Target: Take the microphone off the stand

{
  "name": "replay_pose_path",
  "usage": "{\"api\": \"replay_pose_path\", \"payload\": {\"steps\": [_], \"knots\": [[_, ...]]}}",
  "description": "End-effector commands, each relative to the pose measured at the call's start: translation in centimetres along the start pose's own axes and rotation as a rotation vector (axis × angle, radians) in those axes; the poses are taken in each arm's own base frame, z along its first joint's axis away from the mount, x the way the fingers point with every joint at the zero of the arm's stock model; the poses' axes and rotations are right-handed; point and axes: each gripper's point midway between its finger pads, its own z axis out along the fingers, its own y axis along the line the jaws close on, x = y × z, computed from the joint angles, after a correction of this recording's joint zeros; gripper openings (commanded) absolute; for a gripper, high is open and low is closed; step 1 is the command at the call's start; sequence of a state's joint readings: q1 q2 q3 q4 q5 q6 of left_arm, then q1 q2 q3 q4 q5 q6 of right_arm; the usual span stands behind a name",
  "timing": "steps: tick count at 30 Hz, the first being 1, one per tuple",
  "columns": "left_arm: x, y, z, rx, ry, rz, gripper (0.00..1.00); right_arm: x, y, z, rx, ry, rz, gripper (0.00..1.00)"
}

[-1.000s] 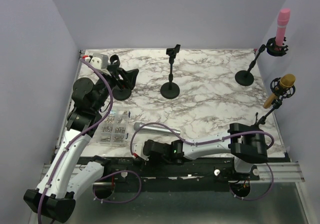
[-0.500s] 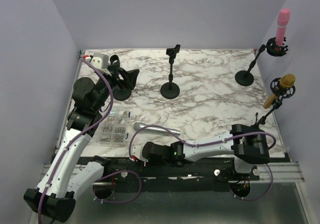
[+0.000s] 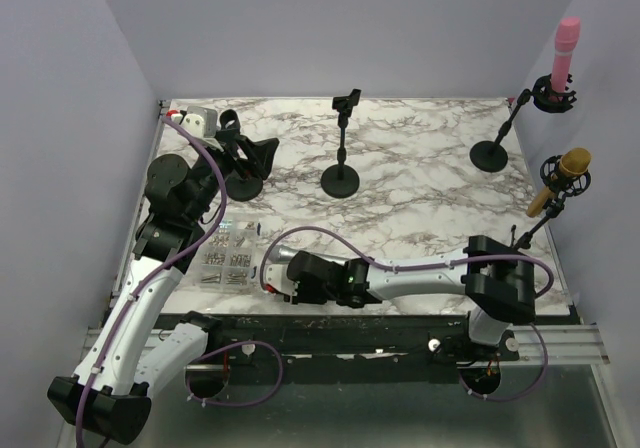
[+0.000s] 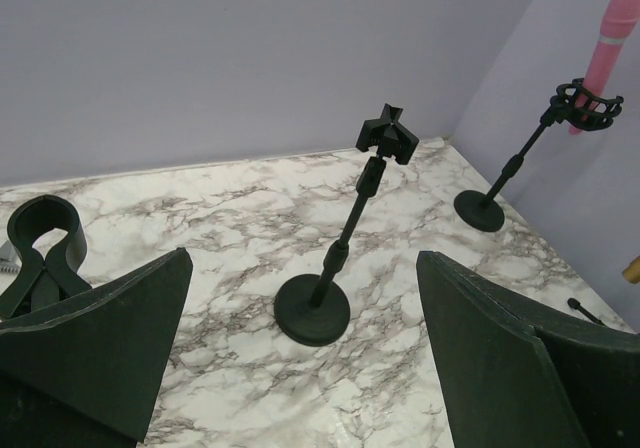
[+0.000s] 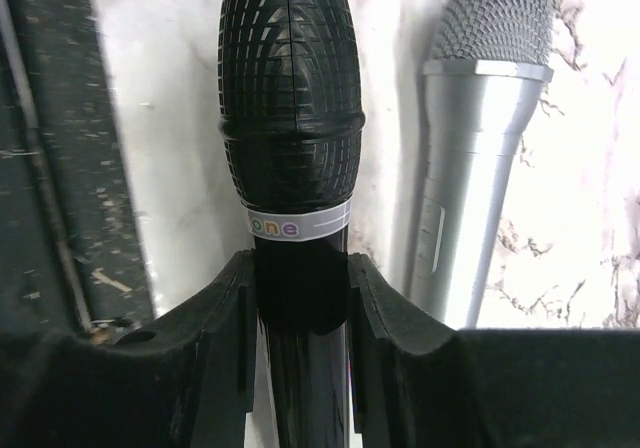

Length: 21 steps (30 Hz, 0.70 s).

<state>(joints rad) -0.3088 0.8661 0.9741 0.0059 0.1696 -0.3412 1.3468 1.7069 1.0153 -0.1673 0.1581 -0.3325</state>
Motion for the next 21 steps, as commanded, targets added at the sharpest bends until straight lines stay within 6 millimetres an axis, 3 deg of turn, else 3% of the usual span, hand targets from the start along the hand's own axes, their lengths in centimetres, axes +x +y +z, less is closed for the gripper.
{"api": "replay_pose_path", "payload": {"steps": [1, 6, 16, 21], "knots": [[-1.4, -0.5, -0.3, 0.017, -0.03, 0.004, 0.99, -0.7, -0.5, 1.6, -0.027, -0.014, -0.051, 0.03], [-1.6, -0.5, -0.4, 0.014, -0.035, 0.009, 0.99, 0.0, -0.1, 3.1, -0.052, 0.01, -0.052, 0.1], [-1.6, -0.6, -0.4, 0.017, -0.035, 0.007, 0.99, 0.7, -0.1, 3.5, -0.069, 0.019, -0.005, 0.38], [-1.5, -0.6, -0.3, 0.018, -0.032, 0.005, 0.99, 0.8, -0.2, 3.5, -0.068, 0.017, 0.008, 0.46]]}}
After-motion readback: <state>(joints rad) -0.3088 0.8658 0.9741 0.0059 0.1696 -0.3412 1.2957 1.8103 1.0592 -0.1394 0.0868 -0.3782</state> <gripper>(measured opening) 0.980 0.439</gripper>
